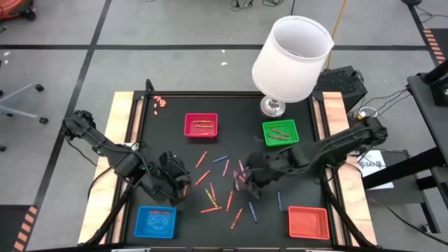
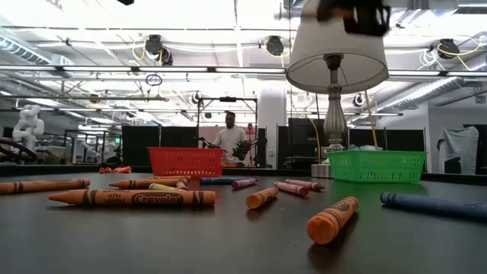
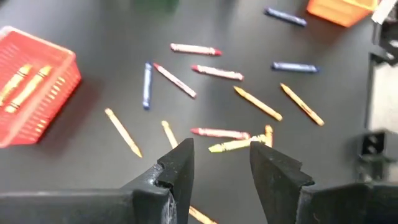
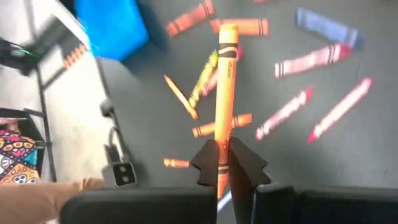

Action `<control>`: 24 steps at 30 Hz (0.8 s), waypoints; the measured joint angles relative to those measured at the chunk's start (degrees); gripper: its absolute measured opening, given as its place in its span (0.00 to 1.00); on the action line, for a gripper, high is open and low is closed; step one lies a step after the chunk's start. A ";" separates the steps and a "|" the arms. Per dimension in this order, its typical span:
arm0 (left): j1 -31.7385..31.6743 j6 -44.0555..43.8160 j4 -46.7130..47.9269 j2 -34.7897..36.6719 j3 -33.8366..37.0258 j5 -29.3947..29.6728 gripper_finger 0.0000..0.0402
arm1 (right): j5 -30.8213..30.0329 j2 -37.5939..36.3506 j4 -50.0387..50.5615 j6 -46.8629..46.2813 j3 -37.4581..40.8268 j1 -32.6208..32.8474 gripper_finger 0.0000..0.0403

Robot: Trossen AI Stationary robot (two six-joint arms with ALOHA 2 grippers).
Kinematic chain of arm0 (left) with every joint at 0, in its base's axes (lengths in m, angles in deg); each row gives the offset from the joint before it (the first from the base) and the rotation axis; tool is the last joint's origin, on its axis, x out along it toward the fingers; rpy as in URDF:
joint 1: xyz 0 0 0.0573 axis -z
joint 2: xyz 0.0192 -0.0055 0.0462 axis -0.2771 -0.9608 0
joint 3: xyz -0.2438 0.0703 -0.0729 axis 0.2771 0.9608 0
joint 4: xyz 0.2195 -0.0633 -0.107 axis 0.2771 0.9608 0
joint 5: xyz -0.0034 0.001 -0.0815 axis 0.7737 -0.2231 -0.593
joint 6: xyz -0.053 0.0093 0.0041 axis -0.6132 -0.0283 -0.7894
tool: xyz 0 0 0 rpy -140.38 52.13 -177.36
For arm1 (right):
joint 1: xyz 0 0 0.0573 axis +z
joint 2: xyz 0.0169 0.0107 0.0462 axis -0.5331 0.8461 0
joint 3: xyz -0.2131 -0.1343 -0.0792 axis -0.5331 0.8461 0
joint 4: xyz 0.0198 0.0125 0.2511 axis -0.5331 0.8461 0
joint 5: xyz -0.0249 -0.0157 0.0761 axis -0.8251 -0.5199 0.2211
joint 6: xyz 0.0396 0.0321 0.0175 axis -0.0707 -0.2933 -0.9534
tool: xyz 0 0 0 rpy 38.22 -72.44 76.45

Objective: Sort crayons
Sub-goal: Put the orange crayon into the blue basket

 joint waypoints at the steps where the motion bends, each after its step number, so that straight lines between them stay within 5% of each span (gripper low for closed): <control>1: -0.41 0.03 0.02 0.00 0.00 0.79 0.38 | -1.28 -1.45 -0.38 1.64 0.00 0.00 0.00; 13: -5.58 4.61 -6.66 0.00 0.00 2.10 0.38 | -7.02 -16.12 -4.42 10.82 -0.09 -0.02 0.00; 24: -9.46 9.10 -25.80 0.00 0.00 1.75 0.38 | -6.97 -21.17 -5.98 16.60 -0.09 -0.02 0.00</control>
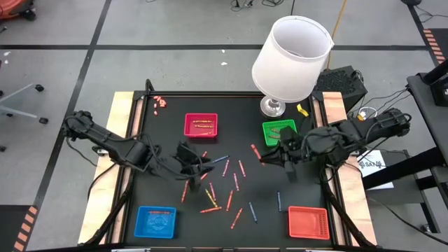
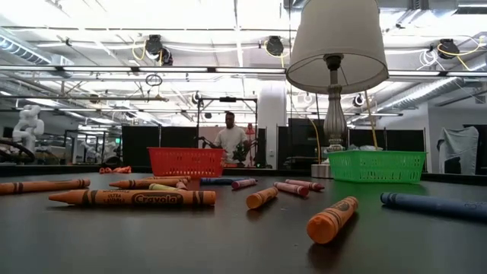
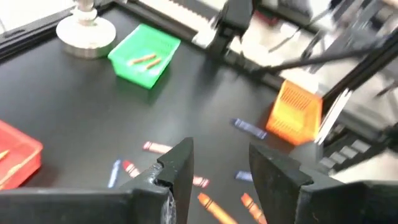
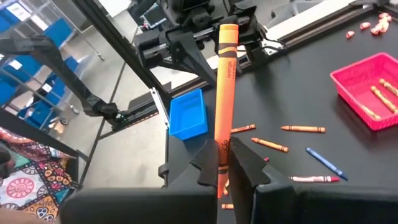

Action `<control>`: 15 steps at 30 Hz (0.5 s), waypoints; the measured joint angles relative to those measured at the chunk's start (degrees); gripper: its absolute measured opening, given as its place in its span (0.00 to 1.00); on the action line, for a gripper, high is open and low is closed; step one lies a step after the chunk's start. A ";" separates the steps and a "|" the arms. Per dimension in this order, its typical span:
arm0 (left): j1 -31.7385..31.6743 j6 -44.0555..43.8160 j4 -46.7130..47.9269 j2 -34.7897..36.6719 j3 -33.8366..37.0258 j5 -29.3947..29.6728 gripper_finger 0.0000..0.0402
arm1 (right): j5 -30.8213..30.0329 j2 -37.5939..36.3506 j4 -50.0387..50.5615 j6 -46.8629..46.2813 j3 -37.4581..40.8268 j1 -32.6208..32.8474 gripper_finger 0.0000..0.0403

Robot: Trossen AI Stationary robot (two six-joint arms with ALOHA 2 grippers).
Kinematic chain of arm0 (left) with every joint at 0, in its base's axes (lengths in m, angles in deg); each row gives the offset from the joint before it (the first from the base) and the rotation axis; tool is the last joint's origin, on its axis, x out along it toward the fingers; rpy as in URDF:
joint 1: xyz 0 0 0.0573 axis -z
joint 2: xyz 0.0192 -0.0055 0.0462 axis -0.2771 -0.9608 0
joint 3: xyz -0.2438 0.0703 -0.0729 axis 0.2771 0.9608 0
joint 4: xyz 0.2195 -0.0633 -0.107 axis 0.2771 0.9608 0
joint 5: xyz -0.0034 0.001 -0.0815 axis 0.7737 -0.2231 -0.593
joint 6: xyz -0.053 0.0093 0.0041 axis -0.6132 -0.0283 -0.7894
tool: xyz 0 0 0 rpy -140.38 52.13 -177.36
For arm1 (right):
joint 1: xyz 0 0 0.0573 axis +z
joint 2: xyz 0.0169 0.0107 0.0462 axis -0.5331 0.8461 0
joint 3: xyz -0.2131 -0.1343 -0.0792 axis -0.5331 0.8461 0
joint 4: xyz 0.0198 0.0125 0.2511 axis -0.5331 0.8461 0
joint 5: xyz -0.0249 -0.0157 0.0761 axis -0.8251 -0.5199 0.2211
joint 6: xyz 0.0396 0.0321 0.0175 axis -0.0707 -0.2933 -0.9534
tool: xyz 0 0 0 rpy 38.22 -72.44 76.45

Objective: Sort crayons
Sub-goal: Put the orange crayon into the blue basket

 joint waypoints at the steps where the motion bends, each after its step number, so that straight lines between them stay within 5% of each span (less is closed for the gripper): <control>1: -0.12 0.00 -1.32 0.00 0.00 0.00 0.38 | 0.04 -0.05 -0.20 0.52 0.00 0.00 0.00; 15: 0.01 -0.11 -6.81 0.00 0.00 -0.09 0.38 | 0.29 -0.07 -0.36 17.74 0.00 0.00 0.00</control>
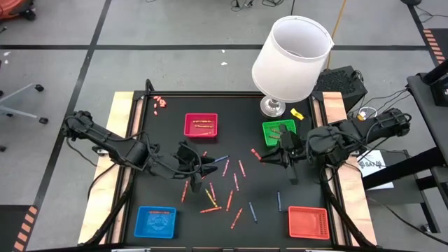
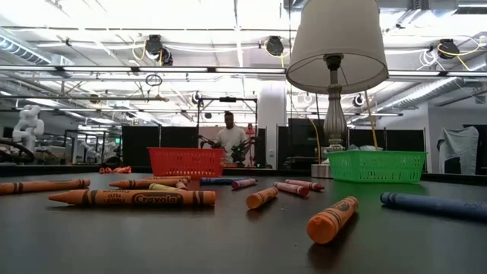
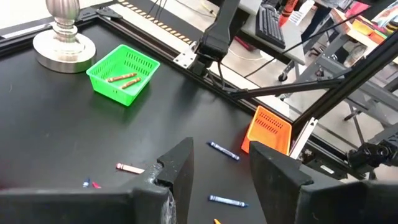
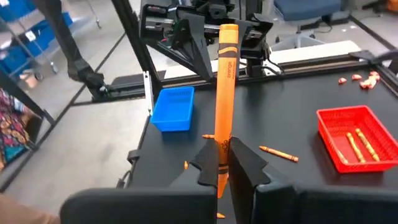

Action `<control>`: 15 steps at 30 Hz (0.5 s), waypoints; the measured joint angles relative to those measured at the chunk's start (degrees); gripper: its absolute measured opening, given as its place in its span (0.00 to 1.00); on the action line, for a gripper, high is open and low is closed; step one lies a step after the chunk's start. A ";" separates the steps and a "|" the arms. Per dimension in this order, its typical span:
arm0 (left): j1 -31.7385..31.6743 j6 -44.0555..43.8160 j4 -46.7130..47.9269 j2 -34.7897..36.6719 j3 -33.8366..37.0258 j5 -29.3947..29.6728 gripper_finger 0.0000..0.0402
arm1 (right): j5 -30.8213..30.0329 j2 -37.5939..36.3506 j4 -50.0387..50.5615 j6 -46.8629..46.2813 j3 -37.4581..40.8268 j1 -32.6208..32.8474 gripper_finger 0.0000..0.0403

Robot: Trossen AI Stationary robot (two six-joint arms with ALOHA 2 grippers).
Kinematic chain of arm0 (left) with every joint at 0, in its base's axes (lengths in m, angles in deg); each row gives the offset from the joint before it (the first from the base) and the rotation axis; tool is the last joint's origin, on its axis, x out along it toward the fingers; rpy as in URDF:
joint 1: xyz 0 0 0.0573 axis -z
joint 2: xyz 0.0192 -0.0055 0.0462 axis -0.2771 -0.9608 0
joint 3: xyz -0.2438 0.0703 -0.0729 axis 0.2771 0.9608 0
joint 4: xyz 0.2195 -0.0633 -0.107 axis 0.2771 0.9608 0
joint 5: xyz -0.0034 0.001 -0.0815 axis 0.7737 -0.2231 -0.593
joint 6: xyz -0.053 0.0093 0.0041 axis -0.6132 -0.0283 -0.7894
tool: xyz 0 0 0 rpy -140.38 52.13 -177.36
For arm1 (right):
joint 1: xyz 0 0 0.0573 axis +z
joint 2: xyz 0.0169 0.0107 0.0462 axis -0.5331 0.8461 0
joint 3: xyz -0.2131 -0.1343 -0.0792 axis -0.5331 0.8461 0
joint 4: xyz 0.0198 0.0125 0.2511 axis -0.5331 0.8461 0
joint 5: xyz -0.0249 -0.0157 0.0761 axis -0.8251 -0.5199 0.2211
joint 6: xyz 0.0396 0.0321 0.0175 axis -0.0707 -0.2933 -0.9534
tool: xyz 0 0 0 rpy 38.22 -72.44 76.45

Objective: Sort crayons
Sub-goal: Put the orange crayon into the blue basket

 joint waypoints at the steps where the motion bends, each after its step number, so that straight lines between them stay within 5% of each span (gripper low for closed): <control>1: 0.00 -0.02 0.00 0.00 0.00 0.00 0.38 | 0.21 0.00 0.00 0.88 0.00 0.00 0.00; 15: 0.00 -0.37 0.02 0.00 0.00 0.00 0.38 | 1.44 0.00 -0.44 6.41 0.00 0.01 0.00</control>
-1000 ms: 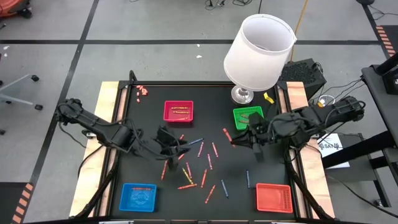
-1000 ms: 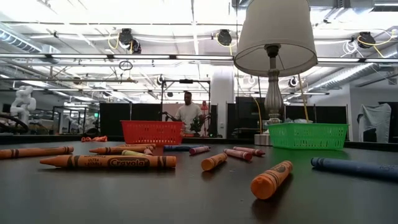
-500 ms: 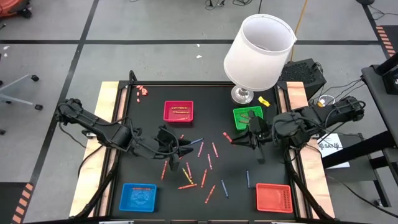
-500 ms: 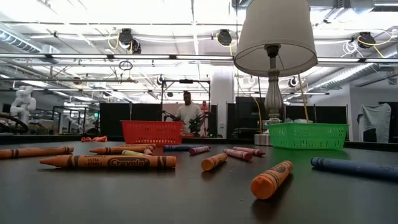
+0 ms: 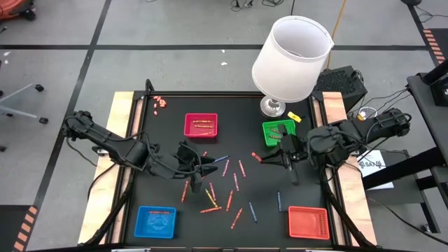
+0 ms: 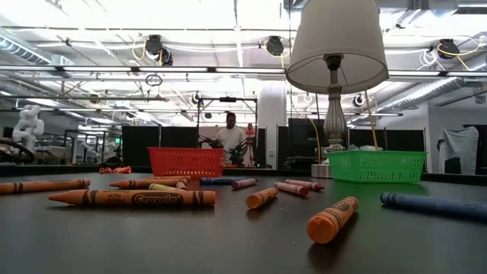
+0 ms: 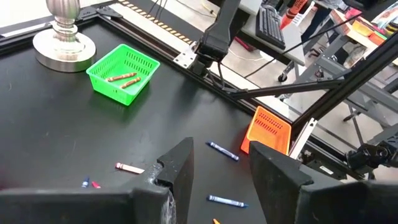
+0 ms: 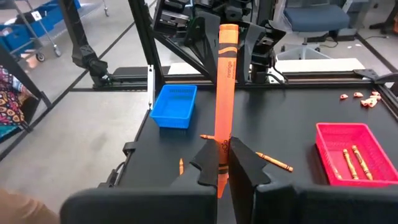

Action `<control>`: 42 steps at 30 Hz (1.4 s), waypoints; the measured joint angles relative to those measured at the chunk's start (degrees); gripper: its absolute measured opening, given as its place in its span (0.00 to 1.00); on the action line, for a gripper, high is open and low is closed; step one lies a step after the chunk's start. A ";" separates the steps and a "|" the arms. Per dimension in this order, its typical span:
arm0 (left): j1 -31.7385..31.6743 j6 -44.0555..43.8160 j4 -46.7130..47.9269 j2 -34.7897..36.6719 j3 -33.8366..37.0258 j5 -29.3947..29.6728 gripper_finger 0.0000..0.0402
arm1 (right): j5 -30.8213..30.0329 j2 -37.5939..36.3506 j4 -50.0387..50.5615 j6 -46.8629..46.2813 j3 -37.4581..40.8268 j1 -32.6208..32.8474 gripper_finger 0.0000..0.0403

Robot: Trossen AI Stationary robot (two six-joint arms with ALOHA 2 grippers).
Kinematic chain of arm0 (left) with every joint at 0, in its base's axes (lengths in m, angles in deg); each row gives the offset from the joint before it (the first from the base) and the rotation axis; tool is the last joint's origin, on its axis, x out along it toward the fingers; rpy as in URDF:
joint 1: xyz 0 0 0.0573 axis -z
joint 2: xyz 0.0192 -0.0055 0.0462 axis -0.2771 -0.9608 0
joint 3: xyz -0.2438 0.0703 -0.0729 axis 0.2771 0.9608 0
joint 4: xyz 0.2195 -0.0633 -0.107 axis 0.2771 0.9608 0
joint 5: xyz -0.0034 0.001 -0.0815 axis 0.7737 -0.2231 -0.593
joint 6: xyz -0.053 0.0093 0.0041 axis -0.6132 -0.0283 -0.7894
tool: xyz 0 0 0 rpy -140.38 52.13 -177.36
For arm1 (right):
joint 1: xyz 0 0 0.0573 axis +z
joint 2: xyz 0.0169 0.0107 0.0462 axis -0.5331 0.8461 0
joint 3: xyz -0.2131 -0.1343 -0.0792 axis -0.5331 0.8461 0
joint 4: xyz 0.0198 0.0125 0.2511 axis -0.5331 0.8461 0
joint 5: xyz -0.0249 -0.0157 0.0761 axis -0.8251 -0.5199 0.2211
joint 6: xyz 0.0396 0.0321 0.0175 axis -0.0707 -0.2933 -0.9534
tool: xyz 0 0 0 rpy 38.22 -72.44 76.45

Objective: Sort crayons
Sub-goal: Put the orange crayon into the blue basket

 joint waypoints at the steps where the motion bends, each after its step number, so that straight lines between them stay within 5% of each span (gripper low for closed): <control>1: 0.00 0.00 -0.01 0.00 0.00 0.00 0.38 | 0.00 0.00 0.00 0.64 0.00 0.01 0.00; 20: -0.06 4.14 -3.01 0.00 0.00 0.02 0.38 | -0.15 0.00 0.00 13.85 0.00 0.01 0.00; 35: -0.81 14.95 -12.96 0.02 -0.02 -0.27 0.38 | -0.20 1.19 -0.07 -2.28 -0.02 0.01 0.00; 42: -0.81 18.34 -13.55 0.02 -0.02 -5.72 0.38 | -0.12 5.54 -0.48 -12.30 -0.02 0.01 0.00</control>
